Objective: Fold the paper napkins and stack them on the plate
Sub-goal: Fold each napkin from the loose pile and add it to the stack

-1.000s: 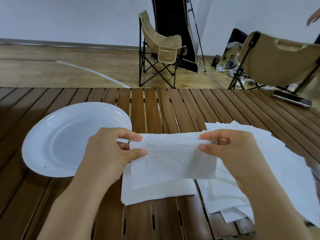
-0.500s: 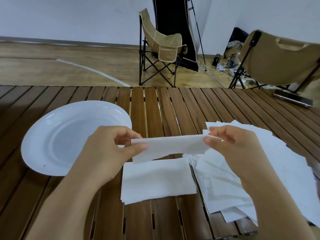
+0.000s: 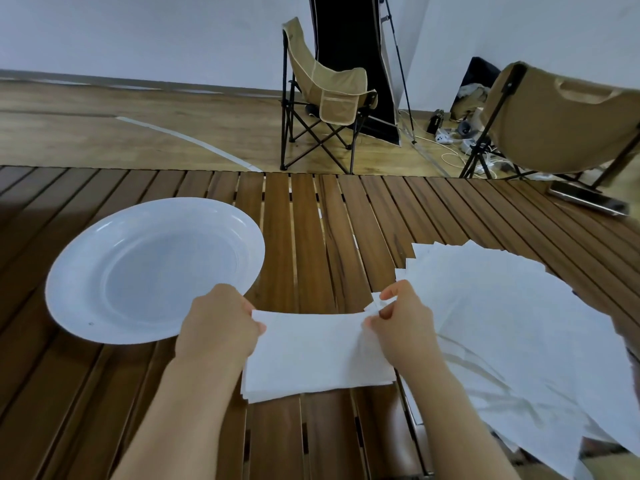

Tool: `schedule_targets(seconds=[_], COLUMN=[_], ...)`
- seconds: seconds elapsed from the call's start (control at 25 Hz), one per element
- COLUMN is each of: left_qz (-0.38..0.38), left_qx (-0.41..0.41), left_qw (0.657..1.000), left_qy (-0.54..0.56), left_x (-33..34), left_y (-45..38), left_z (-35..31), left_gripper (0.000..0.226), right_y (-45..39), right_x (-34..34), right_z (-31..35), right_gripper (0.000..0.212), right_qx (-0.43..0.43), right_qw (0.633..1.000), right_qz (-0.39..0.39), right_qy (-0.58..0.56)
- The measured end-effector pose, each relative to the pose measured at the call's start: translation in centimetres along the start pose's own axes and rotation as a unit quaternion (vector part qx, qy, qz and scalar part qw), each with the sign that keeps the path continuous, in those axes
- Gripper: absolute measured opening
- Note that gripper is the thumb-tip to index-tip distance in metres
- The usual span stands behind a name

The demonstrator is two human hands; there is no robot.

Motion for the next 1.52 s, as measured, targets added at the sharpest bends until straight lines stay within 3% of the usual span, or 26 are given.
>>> schedule_targets(seconds=[0.24, 0.4, 0.48, 0.6, 0.76, 0.88, 1.0, 1.12, 1.2, 1.32, 1.44, 1.52], left_qz=[-0.025, 0.034, 0.041, 0.041, 0.079, 0.091, 0.084, 0.093, 0.115, 0.151, 0.199, 0.215], left_qx=[-0.017, -0.008, 0.018, 0.049, 0.06, 0.07, 0.089, 0.103, 0.118, 0.15, 0.156, 0.155], left_qw=[0.997, 0.992, 0.995, 0.998, 0.995, 0.993, 0.992, 0.99, 0.985, 0.975, 0.951, 0.924], left_qy=[-0.073, -0.124, -0.086, -0.005, 0.022, 0.022, 0.029, 0.037, 0.041, 0.069, 0.178, 0.277], left_x=[0.4, -0.4, -1.1, -2.2, -1.8, -1.5, -1.7, -1.5, -1.2, -1.0, -1.1, -1.6], left_y=[-0.1, 1.2, 2.1, 3.1, 3.3, 3.2, 3.1, 3.0, 3.0, 3.3, 3.7, 3.9], left_z=[0.2, -0.6, -1.0, -1.4, -1.7, -1.8, -1.9, -1.8, -1.9, -2.8, -3.9, -4.5], left_gripper=[0.015, 0.024, 0.019, 0.027, 0.032, 0.034, 0.035, 0.042, 0.054, 0.092, 0.125, 0.126], right_y=[0.7, 0.9, 0.5, 0.5, 0.0, -0.4, -0.2, 0.6, 1.3, 2.4, 3.5, 3.5], right_x=[1.1, -2.4, -4.3, -5.3, -5.4, -6.9, -8.6, -9.7, -9.9, -9.8, -9.2, -8.9], right_z=[0.8, 2.3, 1.4, -0.5, -1.3, -1.0, 0.2, 2.4, 3.9, 5.2, 6.3, 6.3], right_gripper=[0.025, 0.025, 0.029, 0.033, 0.024, 0.015, 0.024, 0.031, 0.027, 0.019, 0.015, 0.016], right_qx=[-0.034, -0.089, -0.041, 0.048, 0.056, 0.06, -0.002, -0.059, -0.082, -0.067, -0.031, -0.009], right_qw=[0.998, 0.972, 0.956, 0.953, 0.952, 0.956, 0.964, 0.975, 0.983, 0.977, 0.922, 0.894], right_qz=[-0.009, -0.123, -0.144, -0.119, -0.128, -0.178, -0.212, -0.198, -0.164, -0.075, 0.054, 0.092], right_qy=[0.055, 0.179, 0.252, 0.275, 0.274, 0.227, 0.161, 0.078, 0.002, -0.188, -0.381, -0.437])
Point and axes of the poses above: each hand's wrist, its own y-axis away from the middle knuckle, its own x-axis out of the palm, z = x × y, the point moved 5 cm from there along -y, towards the middle knuckle, and after that the axes turned 4 degrees about -z, right-handed, at the moved point
